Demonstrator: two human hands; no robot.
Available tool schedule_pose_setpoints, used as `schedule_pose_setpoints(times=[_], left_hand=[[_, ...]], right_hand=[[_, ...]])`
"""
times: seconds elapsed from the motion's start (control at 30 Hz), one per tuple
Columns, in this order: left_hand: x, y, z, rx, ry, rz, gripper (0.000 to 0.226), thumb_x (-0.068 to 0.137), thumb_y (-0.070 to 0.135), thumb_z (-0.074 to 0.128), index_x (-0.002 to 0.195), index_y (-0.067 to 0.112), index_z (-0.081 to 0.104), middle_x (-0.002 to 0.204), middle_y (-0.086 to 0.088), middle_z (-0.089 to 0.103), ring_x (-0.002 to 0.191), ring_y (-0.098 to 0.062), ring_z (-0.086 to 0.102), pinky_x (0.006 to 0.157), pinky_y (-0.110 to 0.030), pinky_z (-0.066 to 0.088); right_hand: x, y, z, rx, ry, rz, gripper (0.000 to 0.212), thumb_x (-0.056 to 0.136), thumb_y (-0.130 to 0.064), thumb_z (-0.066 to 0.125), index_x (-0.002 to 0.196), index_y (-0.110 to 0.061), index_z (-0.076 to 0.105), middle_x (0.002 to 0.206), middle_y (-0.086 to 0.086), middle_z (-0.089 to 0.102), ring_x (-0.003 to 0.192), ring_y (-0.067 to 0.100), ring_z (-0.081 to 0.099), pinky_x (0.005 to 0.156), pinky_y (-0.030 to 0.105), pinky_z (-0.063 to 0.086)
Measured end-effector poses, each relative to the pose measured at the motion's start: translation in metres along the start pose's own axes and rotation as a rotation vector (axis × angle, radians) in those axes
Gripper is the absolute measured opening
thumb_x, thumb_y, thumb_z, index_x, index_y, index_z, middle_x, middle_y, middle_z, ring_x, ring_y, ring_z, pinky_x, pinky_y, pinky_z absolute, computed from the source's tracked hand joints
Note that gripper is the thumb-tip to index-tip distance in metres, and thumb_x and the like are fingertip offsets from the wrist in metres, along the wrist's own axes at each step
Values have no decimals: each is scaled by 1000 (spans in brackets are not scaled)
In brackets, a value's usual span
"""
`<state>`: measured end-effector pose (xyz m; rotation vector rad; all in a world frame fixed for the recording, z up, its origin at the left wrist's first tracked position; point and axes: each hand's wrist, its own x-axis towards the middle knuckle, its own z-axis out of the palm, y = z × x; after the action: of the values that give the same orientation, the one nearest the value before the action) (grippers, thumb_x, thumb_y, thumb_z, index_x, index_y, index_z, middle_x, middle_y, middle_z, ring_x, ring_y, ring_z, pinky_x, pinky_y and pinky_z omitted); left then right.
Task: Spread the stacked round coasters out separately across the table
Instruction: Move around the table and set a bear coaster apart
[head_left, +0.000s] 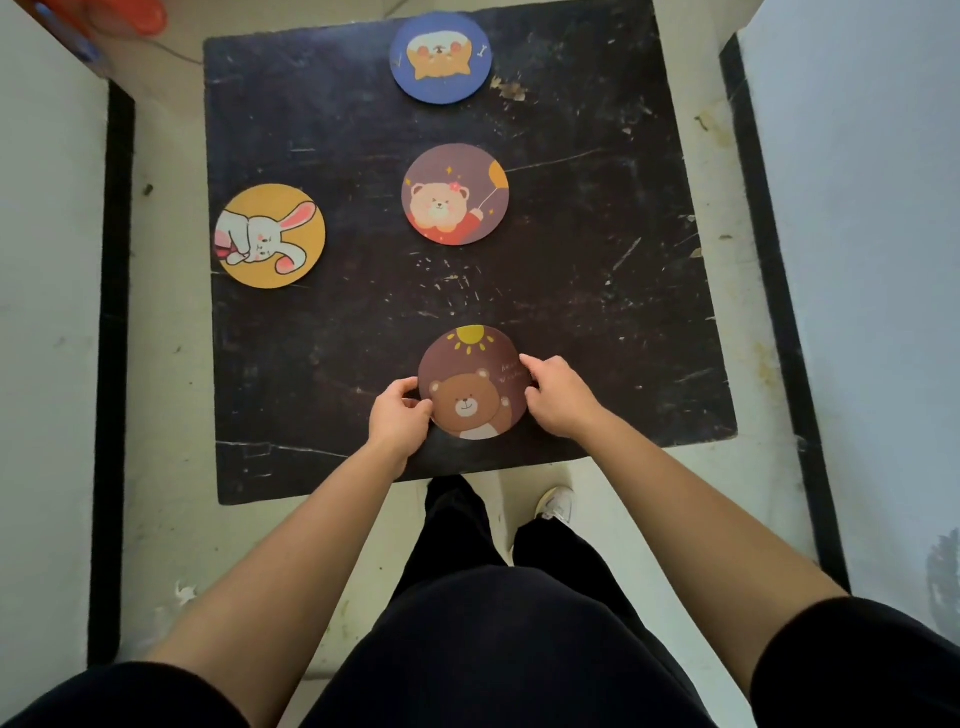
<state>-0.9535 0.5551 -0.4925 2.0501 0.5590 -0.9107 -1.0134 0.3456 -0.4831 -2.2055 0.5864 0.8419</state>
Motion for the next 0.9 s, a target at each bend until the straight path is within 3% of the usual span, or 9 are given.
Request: schedule_pose_setpoints(times=[0.17, 0.33, 0.43, 0.63, 0.9], left_hand=[[1, -13, 2, 51, 105, -1, 25, 92, 6, 61, 114, 17, 64, 106, -7, 70, 96, -23, 66, 89, -45, 57], [2, -14, 0, 80, 133, 15, 18, 91, 7, 61, 103, 19, 62, 98, -4, 68, 93, -22, 66, 87, -45, 57], [3, -18, -4, 124, 146, 37, 16, 90, 8, 61, 103, 18, 62, 97, -4, 69, 93, -24, 66, 87, -45, 57], [4, -22, -4, 216, 125, 18, 16, 91, 11, 63, 106, 16, 62, 101, -7, 68, 93, -24, 66, 87, -45, 57], [1, -25, -3, 327, 144, 39, 19, 91, 14, 63, 110, 15, 62, 106, -8, 68, 95, -24, 65, 87, -38, 55]], right_hand=[[-10, 3, 12, -29, 134, -76, 48, 101, -27, 48, 147, -16, 44, 132, 10, 52, 119, 28, 54, 99, 37, 43], [-1, -2, 8, 5, 166, 87, 25, 98, -32, 54, 109, -15, 69, 106, 7, 69, 98, 25, 63, 80, 36, 50], [-2, 1, 11, 10, 107, 117, 27, 97, -32, 58, 89, -13, 75, 87, 8, 72, 87, 25, 66, 80, 38, 54], [-7, 10, 21, 58, 110, 155, 27, 96, -35, 59, 83, -19, 76, 78, 3, 70, 78, 20, 64, 69, 28, 45], [-10, 11, 30, 23, 182, 167, 22, 94, -38, 61, 91, -19, 72, 82, 2, 70, 83, 22, 67, 72, 31, 51]])
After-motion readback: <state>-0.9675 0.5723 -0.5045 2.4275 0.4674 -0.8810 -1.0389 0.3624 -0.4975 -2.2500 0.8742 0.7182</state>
